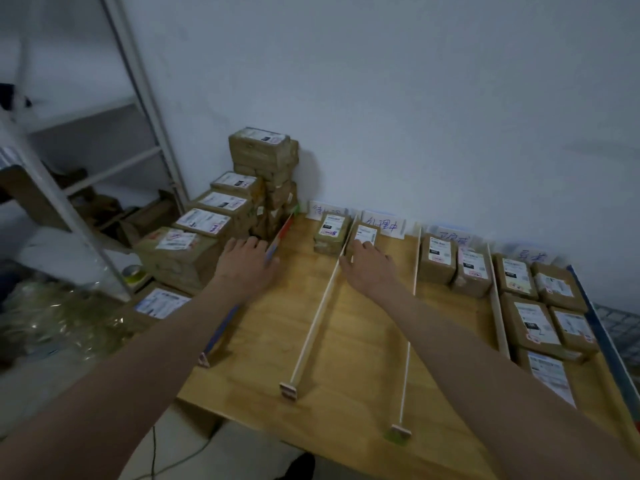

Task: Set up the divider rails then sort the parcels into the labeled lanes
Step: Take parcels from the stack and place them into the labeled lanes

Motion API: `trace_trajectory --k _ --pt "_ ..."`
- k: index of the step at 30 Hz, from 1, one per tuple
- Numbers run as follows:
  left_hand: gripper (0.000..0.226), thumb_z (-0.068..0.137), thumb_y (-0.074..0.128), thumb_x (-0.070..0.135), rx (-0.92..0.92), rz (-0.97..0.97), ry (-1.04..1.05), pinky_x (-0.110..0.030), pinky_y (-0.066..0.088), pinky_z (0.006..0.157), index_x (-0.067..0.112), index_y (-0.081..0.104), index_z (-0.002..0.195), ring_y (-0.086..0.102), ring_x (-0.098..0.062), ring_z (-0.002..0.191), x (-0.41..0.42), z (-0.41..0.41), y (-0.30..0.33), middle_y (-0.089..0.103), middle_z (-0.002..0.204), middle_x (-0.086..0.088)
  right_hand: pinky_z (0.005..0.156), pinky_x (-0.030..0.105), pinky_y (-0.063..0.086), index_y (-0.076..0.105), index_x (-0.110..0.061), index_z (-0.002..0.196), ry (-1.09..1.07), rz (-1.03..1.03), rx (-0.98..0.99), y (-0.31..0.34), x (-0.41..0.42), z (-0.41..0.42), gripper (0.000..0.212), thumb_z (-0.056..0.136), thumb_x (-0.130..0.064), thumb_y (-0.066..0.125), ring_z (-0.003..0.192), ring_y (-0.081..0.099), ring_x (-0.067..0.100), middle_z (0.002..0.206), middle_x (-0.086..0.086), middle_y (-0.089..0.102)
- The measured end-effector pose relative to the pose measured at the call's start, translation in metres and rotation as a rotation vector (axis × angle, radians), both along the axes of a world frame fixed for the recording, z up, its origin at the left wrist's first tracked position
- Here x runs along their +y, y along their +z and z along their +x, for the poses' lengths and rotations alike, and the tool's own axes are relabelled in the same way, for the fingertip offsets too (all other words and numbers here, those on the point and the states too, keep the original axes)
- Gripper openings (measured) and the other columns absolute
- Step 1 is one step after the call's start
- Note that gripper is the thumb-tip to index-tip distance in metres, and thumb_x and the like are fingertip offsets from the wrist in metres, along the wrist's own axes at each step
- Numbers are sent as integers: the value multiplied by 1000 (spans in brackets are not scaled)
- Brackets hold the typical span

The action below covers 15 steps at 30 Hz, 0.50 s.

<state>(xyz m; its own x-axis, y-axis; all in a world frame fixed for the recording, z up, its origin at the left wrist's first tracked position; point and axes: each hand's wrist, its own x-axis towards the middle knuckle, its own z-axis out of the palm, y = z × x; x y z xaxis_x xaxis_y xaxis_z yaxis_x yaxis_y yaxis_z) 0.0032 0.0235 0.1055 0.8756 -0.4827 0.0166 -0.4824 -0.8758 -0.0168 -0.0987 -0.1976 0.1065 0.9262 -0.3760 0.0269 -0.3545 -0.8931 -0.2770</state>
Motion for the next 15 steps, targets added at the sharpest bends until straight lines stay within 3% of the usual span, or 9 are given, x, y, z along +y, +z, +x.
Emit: trace_trajectory --k 7,15 --pt "55 98 32 51 -49 -13 90 -46 30 112 14 50 134 48 -30 127 70 65 0 54 135 -10 101 47 42 46 -11 138 75 4 -11 -3 59 68 50 100 -44 38 126 50 33 134 12 54" --pt "57 100 32 52 -18 25 42 -46 28 114 14 45 140 45 -30 130 141 181 -16 50 142 -11 100 48 45 48 -9 132 3 68 -24 -19 122 156 43 101 -38 40 123 52 35 130 15 57"
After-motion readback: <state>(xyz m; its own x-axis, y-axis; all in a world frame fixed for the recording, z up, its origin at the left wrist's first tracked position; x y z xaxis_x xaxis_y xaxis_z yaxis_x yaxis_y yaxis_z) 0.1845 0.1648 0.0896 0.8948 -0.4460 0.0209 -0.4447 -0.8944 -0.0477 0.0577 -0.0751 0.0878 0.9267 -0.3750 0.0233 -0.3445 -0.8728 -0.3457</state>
